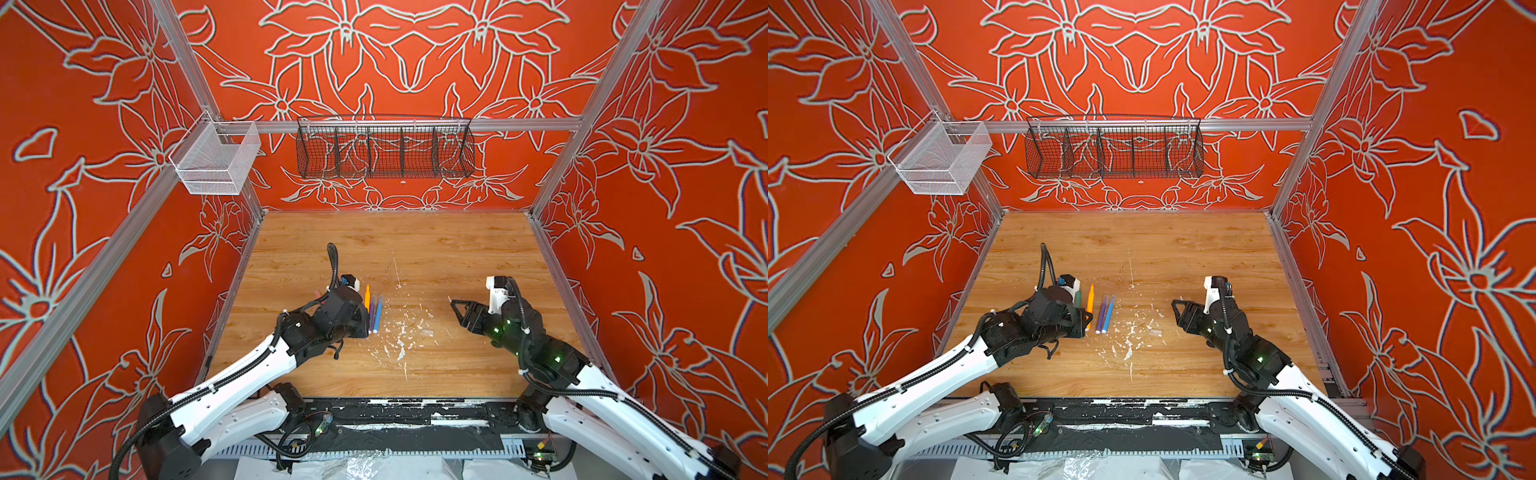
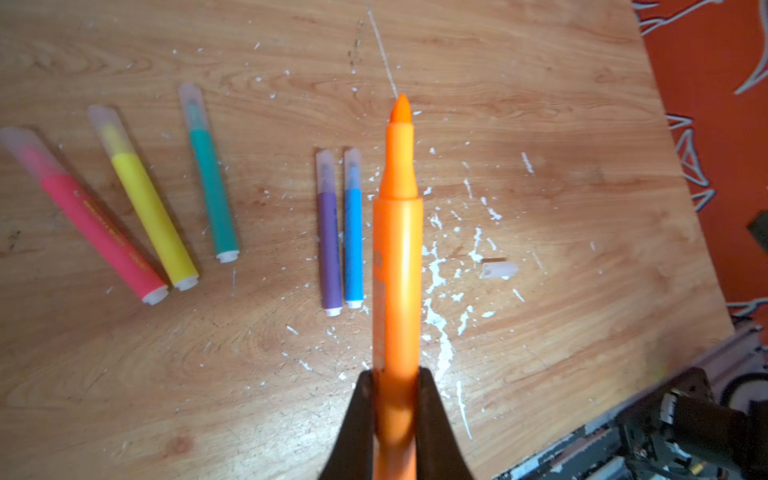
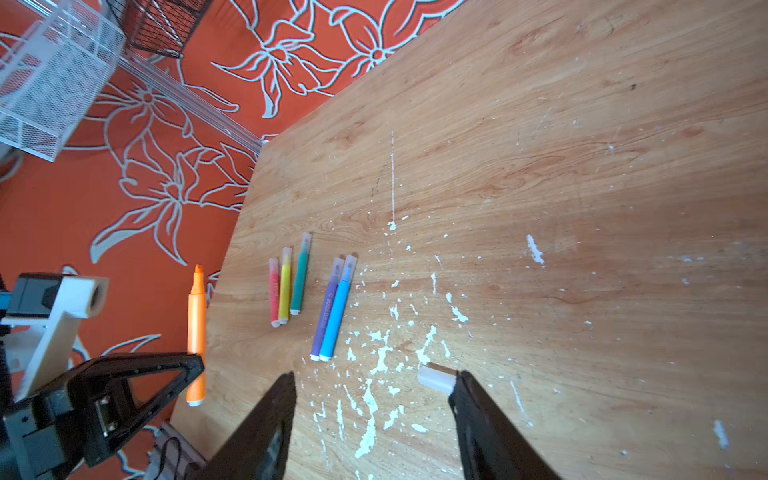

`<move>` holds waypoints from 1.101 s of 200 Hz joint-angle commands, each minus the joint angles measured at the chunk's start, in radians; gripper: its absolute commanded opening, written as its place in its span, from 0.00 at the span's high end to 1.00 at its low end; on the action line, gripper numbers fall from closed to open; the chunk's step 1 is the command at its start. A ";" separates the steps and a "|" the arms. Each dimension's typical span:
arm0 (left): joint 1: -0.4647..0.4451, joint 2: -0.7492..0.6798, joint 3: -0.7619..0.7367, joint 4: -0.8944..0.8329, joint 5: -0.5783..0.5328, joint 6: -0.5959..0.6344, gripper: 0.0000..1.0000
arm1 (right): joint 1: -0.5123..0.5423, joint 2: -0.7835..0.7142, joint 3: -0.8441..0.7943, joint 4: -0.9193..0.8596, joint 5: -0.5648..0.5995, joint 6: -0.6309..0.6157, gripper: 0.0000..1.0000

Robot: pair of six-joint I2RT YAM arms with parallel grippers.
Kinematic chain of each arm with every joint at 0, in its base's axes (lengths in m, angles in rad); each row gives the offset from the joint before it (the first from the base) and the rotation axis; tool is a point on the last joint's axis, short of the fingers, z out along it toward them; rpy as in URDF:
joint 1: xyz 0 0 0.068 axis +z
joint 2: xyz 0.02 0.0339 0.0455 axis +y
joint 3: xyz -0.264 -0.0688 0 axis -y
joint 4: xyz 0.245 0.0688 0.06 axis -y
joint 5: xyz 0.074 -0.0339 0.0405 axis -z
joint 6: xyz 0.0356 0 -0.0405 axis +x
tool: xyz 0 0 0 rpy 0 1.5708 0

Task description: Insert the pens into the pen caps

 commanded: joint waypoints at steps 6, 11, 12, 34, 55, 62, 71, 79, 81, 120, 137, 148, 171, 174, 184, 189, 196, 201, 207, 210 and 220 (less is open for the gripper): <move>-0.076 0.019 0.033 0.020 0.007 0.034 0.96 | 0.033 0.008 -0.043 0.132 -0.048 0.069 0.38; -0.096 0.029 0.041 0.025 -0.004 0.037 0.96 | 0.043 0.013 -0.046 0.149 -0.047 0.075 0.38; -0.101 0.031 0.042 0.027 -0.006 0.038 0.96 | 0.045 0.015 -0.046 0.151 -0.046 0.076 0.37; -0.179 0.094 0.059 0.081 -0.034 0.043 0.97 | 0.108 0.056 -0.044 0.206 -0.010 0.089 0.38; -0.223 0.153 0.068 0.134 -0.033 0.043 0.97 | 0.184 0.104 -0.036 0.258 0.037 0.089 0.38; -0.234 0.171 0.074 0.145 -0.034 0.045 0.98 | 0.203 0.123 -0.032 0.275 0.046 0.090 0.38; -0.244 0.193 0.078 0.156 -0.036 0.044 0.98 | 0.223 0.146 -0.026 0.295 0.049 0.092 0.38; -0.251 0.209 0.082 0.165 -0.034 0.043 0.99 | 0.235 0.166 -0.022 0.311 0.049 0.096 0.38; -0.253 0.212 0.082 0.167 -0.034 0.043 0.99 | 0.238 0.171 -0.021 0.315 0.049 0.097 0.38; -0.278 0.251 0.069 0.232 -0.016 0.046 0.99 | 0.263 0.260 -0.006 0.375 0.042 0.114 0.38; -0.284 0.267 0.068 0.249 -0.016 0.047 0.99 | 0.265 0.291 0.009 0.381 0.037 0.119 0.41; -0.286 0.274 0.067 0.256 -0.012 0.050 0.99 | 0.268 0.305 0.013 0.386 0.041 0.124 0.42; -0.291 0.285 0.068 0.274 -0.006 0.057 0.99 | 0.271 0.318 0.012 0.392 0.060 0.134 0.43; -0.292 0.285 0.069 0.275 -0.005 0.059 0.99 | 0.272 0.319 0.013 0.392 0.063 0.136 0.43; -0.294 0.289 0.070 0.281 -0.004 0.062 0.99 | 0.271 0.321 0.013 0.394 0.070 0.137 0.43; -0.295 0.292 0.071 0.283 -0.002 0.063 0.99 | 0.272 0.323 0.013 0.395 0.073 0.137 0.43; -0.297 0.294 0.072 0.286 0.000 0.065 0.99 | 0.272 0.327 0.014 0.397 0.076 0.137 0.43; -0.298 0.297 0.074 0.286 0.001 0.065 0.99 | 0.273 0.330 0.015 0.397 0.077 0.137 0.43; -0.301 0.299 0.074 0.287 0.001 0.067 0.99 | 0.273 0.335 0.018 0.398 0.078 0.138 0.43; -0.301 0.300 0.075 0.288 0.002 0.068 0.99 | 0.273 0.337 0.019 0.398 0.078 0.139 0.43; -0.306 0.302 0.078 0.289 0.005 0.070 0.99 | 0.273 0.348 0.021 0.406 0.077 0.148 0.44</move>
